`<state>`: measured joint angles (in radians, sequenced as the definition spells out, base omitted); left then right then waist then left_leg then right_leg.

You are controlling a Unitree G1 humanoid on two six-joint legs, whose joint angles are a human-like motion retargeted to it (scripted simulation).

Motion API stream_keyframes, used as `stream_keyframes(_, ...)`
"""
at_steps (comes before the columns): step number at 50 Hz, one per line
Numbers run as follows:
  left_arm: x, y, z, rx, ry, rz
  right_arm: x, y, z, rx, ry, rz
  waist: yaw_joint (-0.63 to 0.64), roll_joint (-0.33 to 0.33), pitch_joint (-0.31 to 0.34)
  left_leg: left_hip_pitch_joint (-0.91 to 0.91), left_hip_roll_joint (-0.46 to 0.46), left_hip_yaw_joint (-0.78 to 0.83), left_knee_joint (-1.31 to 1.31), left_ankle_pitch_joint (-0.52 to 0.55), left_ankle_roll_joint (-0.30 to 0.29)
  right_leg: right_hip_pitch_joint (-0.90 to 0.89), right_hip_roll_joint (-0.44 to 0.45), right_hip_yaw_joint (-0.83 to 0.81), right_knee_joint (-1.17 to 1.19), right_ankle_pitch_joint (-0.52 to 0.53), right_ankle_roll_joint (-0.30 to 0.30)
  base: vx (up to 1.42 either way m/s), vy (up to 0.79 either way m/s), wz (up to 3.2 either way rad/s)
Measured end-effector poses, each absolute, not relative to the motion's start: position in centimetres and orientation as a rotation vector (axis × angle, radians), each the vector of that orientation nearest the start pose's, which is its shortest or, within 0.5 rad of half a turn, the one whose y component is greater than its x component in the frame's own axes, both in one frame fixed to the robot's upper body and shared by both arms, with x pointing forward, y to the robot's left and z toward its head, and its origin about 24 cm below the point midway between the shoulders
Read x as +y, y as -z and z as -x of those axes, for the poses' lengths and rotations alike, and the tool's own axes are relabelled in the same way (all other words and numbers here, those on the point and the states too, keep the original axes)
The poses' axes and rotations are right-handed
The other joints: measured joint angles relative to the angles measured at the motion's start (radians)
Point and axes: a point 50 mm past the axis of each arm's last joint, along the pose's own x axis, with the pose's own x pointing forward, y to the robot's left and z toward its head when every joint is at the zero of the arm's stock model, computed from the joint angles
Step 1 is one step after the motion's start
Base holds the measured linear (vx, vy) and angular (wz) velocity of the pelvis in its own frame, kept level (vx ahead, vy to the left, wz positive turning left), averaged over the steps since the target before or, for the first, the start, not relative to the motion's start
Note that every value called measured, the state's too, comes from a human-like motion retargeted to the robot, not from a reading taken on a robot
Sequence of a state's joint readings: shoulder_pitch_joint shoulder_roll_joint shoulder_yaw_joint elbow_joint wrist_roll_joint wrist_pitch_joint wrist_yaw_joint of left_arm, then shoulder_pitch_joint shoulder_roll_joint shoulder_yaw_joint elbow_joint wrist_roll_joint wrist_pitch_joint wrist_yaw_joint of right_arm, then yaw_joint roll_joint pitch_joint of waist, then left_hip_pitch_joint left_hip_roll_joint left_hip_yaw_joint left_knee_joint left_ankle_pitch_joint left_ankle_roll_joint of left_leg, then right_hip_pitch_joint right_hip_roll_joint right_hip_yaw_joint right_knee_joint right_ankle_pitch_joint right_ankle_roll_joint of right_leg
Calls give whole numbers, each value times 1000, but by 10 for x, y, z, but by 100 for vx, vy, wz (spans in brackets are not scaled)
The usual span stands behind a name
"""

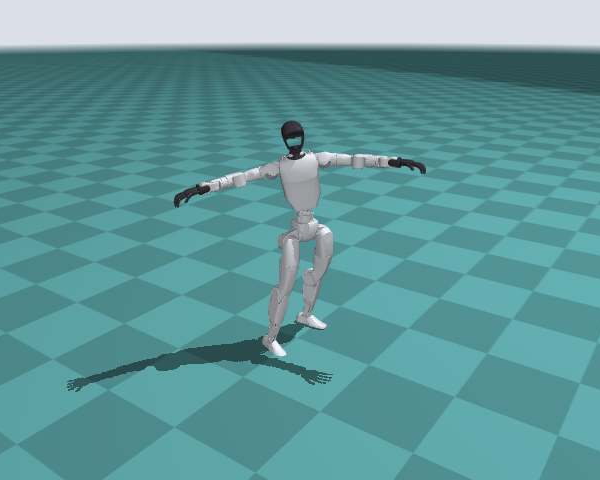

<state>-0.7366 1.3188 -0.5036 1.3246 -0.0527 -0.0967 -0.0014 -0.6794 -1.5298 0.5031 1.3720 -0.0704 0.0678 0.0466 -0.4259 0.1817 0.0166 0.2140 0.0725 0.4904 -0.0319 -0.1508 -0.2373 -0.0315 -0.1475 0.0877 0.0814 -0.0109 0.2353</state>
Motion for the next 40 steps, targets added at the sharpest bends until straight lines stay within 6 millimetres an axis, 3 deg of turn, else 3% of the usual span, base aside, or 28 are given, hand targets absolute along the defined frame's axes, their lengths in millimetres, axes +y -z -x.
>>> stream_keyframes(3,495,-213,-228,582,-685,-1197,-547,-272,-104,950,1069,1205,-115,27,2,-25,13,67,68,-35,37,-37,11,51,15,-5,0,1,-1,-103)
stream_keyframes(6,491,-217,-235,543,-679,-1195,-550,-287,-77,978,1160,1176,-213,51,30,18,5,122,15,-8,-7,-37,36,120,-18,22,3,3,-3,-118)
stream_keyframes(12,487,-228,-241,507,-681,-1207,-551,-307,-45,992,1273,1117,-392,78,76,40,13,240,32,-9,-10,-67,77,233,-26,43,3,1,-5,-106)
stream_keyframes(20,476,-235,-258,459,-649,-1217,-554,-287,-41,965,1273,998,-499,84,102,60,23,380,59,-6,-2,-98,130,368,-48,75,4,1,-8,-96)
stream_keyframes(30,455,-247,-285,421,-605,-1218,-557,-246,-41,1011,1212,900,-465,96,85,69,47,439,47,12,-24,-100,173,401,-89,123,27,4,-11,-29)
stream_keyframes(40,461,-265,-277,423,-646,-1256,-557,-234,-38,1038,1183,928,-361,87,39,44,63,340,43,22,-24,-87,150,299,-66,84,27,3,-3,54)
